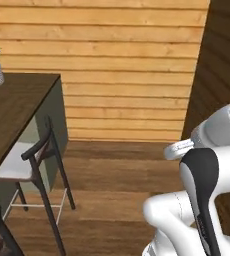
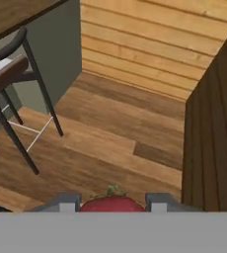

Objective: Take the strawberry from the fridge and place it on top of the pancake, located on the dining counter.

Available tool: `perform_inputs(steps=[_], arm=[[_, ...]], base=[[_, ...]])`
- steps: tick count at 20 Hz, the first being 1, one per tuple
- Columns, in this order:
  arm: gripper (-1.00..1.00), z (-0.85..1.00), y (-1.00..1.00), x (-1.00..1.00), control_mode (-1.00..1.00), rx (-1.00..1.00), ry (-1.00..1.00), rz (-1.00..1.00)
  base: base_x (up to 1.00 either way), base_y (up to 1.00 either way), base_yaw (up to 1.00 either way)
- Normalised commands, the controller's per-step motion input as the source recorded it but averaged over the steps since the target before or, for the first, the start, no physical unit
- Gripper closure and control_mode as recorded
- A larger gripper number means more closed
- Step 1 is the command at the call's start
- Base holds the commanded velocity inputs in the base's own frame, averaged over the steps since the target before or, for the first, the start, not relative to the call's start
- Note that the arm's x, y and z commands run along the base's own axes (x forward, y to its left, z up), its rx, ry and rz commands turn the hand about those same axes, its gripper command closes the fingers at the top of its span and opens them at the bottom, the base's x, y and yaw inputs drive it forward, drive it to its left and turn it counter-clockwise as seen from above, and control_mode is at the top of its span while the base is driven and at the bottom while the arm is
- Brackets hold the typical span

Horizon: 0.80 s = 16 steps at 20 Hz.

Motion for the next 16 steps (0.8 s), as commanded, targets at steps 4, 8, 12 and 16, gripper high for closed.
perform_inputs(steps=[4,8,12,16], arm=[[1.0,0.0,0.0,0.0,1.0,0.0,0.0,0.0],[1.0,0.0,0.0,0.0,1.0,0.0,0.0,0.0],[1.0,0.0,0.0,0.0,1.0,0.0,0.0,0.0],[1.0,0.0,0.0,0.0,1.0,0.0,0.0,0.0]], base=[[0.92,0.0,0.7],[0.5,0.15,0.78],[-0.12,0.31,0.69],[-0.13,0.74,0.73]])
